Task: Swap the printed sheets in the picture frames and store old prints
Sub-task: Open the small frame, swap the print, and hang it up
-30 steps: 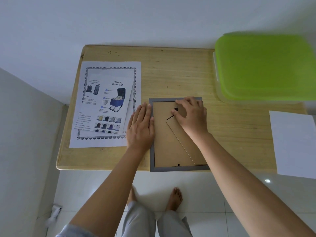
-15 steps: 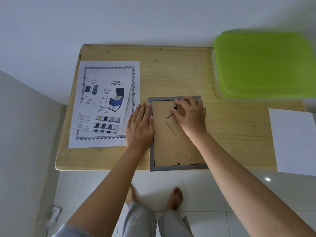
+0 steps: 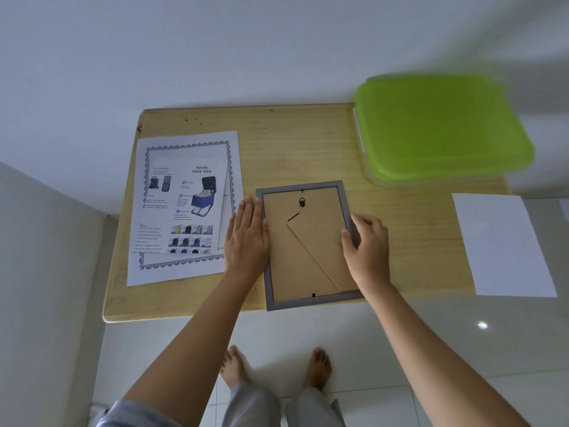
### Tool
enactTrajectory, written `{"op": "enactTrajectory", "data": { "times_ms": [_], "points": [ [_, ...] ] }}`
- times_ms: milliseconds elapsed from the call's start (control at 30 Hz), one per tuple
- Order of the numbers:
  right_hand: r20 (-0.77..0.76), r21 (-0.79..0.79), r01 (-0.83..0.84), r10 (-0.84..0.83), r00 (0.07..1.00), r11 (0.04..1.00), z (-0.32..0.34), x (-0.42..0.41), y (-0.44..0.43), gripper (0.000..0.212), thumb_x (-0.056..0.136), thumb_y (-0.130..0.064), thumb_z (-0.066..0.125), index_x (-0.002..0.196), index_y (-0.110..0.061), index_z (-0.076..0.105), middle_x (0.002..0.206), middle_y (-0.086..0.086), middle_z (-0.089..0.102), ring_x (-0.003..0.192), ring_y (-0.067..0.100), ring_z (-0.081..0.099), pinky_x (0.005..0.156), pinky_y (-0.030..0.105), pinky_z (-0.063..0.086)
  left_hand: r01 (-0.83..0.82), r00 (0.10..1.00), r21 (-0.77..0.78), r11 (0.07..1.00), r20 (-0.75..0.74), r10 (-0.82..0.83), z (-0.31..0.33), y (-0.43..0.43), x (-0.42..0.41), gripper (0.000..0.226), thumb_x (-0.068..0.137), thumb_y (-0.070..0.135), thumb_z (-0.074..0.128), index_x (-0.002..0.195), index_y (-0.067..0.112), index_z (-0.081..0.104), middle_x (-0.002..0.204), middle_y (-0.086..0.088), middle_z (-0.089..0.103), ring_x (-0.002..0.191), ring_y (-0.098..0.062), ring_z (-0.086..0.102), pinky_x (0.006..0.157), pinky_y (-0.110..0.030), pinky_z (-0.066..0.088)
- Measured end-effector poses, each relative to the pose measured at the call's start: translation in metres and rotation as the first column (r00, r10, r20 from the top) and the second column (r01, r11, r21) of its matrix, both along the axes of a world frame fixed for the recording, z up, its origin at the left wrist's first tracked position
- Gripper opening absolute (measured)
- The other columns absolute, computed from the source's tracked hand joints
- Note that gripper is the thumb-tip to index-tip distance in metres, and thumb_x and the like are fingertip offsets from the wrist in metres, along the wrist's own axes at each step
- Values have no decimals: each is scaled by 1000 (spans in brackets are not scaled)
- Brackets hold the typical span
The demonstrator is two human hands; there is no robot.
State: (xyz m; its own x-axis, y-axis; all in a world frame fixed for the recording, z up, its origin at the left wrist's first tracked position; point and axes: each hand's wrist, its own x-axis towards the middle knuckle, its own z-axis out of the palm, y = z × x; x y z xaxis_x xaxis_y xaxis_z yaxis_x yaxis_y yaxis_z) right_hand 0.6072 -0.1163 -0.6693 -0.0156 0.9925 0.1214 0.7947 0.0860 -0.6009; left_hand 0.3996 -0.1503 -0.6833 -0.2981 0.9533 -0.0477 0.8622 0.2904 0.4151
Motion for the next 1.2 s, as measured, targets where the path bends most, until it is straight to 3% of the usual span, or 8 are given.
{"op": "enactTrajectory", "data": {
  "times_ms": [233, 367, 600, 767, 900, 1033, 1200],
  "points": [
    [-123, -78, 78, -87, 989, 994, 3, -3, -15, 36, 86, -7, 61, 122, -1, 58, 96, 13, 58, 95, 26, 52, 79, 23, 37, -41, 999, 42, 998, 0, 41, -4, 1, 5, 48, 101, 24, 25, 147, 15, 14, 156, 0, 13, 144, -9, 6, 116, -25, -2],
    [-268, -197, 145, -195, 944, 970, 8, -2, -10, 37, 84, -8, 64, 120, -5, 59, 103, 12, 58, 92, 17, 56, 83, 18, 41, -70, 997, 69, 995, 33, 68, -6, 2, 7, 47, 101, 23, 27, 147, 15, 18, 155, 1, 16, 144, -8, 9, 117, -24, 0],
    [-416, -317, 84, -218, 883, 945, 12, 4, -6, 40, 86, -13, 63, 125, -7, 54, 108, 1, 59, 97, 12, 55, 81, 18, 42, -78, 995, 83, 994, 71, 72, -5, 2, 7, 53, 95, 31, 20, 146, 17, 23, 154, 3, 21, 143, -8, 12, 117, -24, 3],
    [-549, -383, 52, -272, 790, 922, 10, 12, -2, 40, 83, -10, 67, 121, -9, 58, 86, -8, 61, 81, 1, 56, 70, 3, 44, -68, 987, 88, 994, 149, 54, 1, 3, 3, 47, 100, 22, 33, 145, 15, 26, 154, 0, 23, 143, -11, 14, 116, -26, 5],
    [-644, -416, 43, -327, 692, 908, 15, 12, 0, 40, 81, -5, 68, 119, -9, 59, 86, -4, 62, 81, 2, 57, 68, 4, 45, -69, 965, 49, 996, 255, 54, 11, 6, 0, 48, 98, 19, 38, 145, 14, 28, 153, -2, 25, 143, -16, 16, 118, -32, 12],
    [-705, -432, 28, -357, 613, 901, 21, 12, -2, 41, 80, -3, 67, 120, -8, 59, 87, -1, 63, 76, 1, 61, 67, 6, 47, -29, 968, 8, 1000, 251, 26, 23, 10, -2, 46, 96, 15, 41, 141, 9, 34, 150, -7, 30, 140, -21, 23, 114, -34, 18],
    [-748, -403, 12, -337, 571, 915, 39, 18, 0, 39, 80, 0, 66, 119, -6, 60, 80, -3, 61, 63, -8, 58, 67, 5, 47, -64, 958, 24, 998, 280, 55, 52, 19, 10, 39, 94, 9, 44, 132, 5, 44, 148, -12, 32, 137, -25, 27, 111, -34, 24]
  ]
}}
